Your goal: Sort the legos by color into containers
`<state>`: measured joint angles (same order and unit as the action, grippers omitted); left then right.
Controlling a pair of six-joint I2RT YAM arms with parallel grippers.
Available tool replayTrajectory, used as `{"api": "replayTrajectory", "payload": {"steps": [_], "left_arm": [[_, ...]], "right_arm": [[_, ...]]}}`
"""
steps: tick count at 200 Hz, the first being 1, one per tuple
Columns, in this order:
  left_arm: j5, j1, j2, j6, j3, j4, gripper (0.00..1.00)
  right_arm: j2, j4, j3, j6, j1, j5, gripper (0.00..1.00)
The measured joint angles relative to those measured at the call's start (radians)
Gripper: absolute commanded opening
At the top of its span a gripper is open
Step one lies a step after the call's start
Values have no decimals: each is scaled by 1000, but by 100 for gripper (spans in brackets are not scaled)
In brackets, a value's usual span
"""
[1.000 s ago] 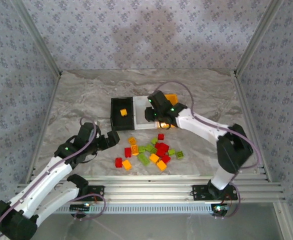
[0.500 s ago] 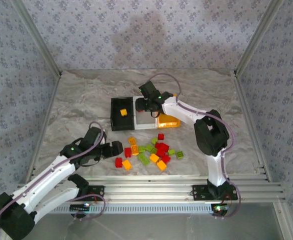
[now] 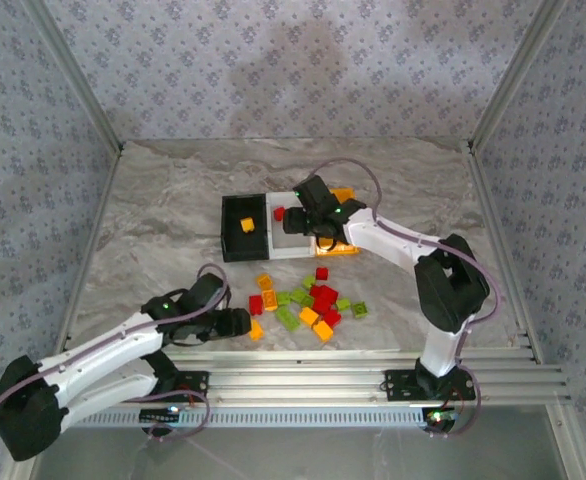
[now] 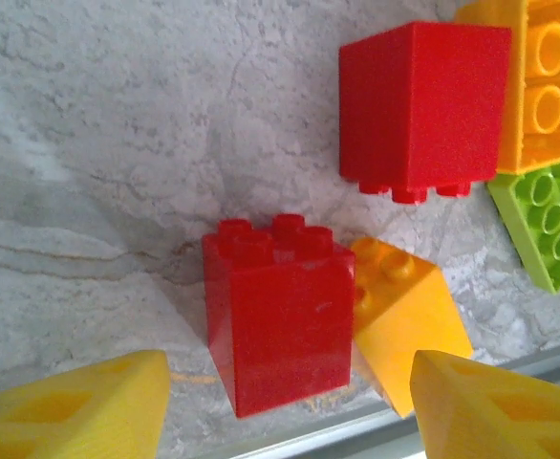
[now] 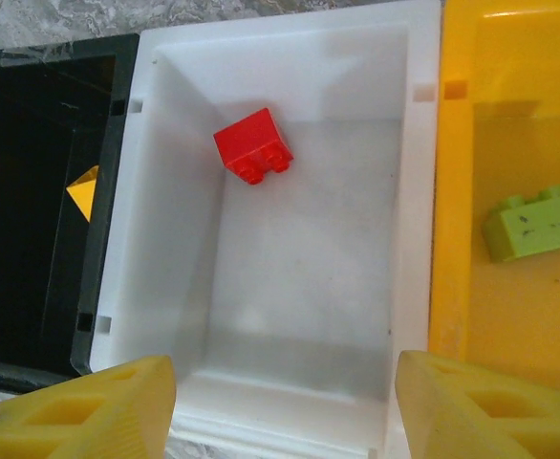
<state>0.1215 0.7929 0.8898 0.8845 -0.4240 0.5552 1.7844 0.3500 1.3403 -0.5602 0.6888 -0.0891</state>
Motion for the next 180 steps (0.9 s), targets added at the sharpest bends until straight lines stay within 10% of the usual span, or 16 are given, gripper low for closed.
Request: {"api": "replayTrajectory", "payload": {"steps": [114,180], "left_arm": [[-74,-28,102,-7,-17,-39,28],[-113,-51,120,-56,-252,92,24]], "right_arm": [[-72,-25,-76,-8,-2,-1,64],[-196,-44,-192,-27,-11,-2,64]]}}
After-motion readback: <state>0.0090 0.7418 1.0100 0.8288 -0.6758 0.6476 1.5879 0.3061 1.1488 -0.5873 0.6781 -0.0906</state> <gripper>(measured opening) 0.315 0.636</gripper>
